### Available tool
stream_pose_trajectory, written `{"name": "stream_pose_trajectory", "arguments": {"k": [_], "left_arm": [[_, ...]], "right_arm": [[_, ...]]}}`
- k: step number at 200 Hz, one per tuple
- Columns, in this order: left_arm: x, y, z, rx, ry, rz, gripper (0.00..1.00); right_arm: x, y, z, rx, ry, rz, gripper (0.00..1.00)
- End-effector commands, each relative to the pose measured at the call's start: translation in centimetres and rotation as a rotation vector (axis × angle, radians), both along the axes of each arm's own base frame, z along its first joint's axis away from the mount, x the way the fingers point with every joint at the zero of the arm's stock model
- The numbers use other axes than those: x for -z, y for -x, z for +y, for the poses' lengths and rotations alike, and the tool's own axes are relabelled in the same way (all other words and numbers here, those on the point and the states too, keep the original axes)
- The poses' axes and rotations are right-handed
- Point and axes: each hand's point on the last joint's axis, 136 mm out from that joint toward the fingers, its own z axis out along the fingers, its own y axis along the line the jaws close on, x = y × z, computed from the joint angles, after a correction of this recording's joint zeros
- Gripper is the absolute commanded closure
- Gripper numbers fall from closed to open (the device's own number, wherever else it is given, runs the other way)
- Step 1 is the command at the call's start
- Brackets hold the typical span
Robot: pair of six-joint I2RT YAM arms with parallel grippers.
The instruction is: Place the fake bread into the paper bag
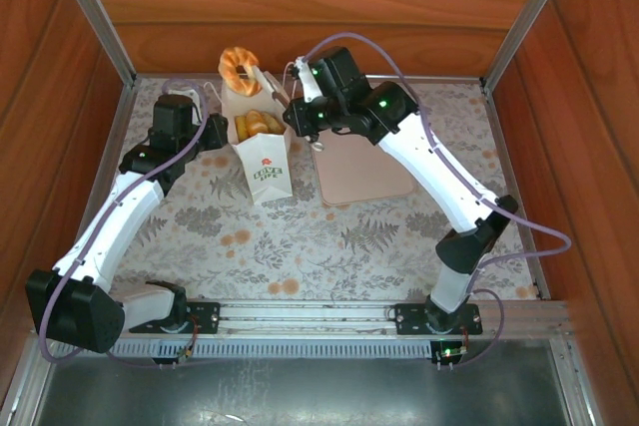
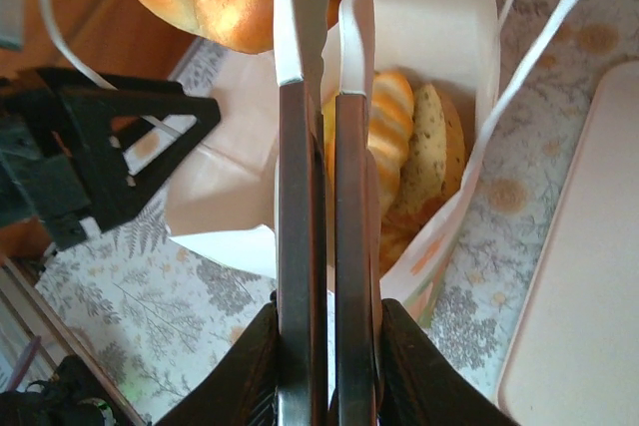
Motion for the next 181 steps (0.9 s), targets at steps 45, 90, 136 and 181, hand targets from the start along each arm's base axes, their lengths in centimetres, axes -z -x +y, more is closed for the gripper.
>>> {"name": "stream_pose_trajectory", "arguments": {"k": [45, 90, 136, 181], "left_arm": [[1.0, 0.4, 1.1, -0.035, -0.032, 0.022, 0.46], [1.0, 0.4, 1.1, -0.035, -0.03, 0.021, 0.46], [0.8, 0.4, 1.0, -0.034, -0.024, 0.017, 0.46], [0.8, 0.4, 0.9, -0.03, -0.02, 0.02, 0.46]], "right_arm": [[1.4, 1.0, -0.3, -0.049, 0.106, 0.025, 0.87], [2.6, 0.9, -1.3, -0.058, 0.276, -0.022, 0.87], [3.1, 0.2, -2.2, -0.046, 0.391, -0.069, 0.86], [3.7, -0.3, -2.7, -0.031, 0.453, -0.087, 0.86]]}}
